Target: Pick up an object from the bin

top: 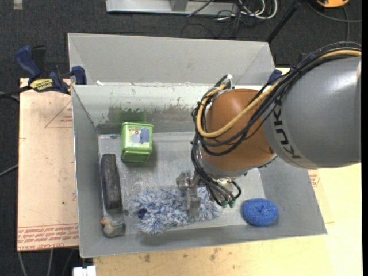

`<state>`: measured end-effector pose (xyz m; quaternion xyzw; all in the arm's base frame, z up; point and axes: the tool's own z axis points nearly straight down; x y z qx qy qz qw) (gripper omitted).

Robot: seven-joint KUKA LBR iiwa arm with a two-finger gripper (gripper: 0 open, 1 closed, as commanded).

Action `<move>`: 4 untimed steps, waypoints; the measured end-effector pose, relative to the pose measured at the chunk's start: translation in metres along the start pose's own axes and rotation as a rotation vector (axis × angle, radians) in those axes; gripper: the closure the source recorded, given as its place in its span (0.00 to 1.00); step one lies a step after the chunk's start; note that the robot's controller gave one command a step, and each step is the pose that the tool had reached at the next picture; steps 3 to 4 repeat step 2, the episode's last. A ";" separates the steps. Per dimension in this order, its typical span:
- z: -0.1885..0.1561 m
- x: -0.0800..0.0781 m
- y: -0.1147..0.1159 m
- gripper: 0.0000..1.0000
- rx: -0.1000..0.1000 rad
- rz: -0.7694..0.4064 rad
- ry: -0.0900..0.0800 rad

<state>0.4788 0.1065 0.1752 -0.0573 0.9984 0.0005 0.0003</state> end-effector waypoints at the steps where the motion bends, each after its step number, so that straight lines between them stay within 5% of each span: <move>1: 0.000 0.000 0.000 1.00 0.000 0.000 0.000; 2: -0.133 -0.043 -0.023 1.00 0.001 -0.015 -0.002; 4: -0.133 -0.043 -0.023 1.00 0.001 -0.015 -0.002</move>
Offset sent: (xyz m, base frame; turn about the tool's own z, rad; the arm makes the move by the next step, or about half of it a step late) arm 0.0439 -0.0177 0.1330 -0.0172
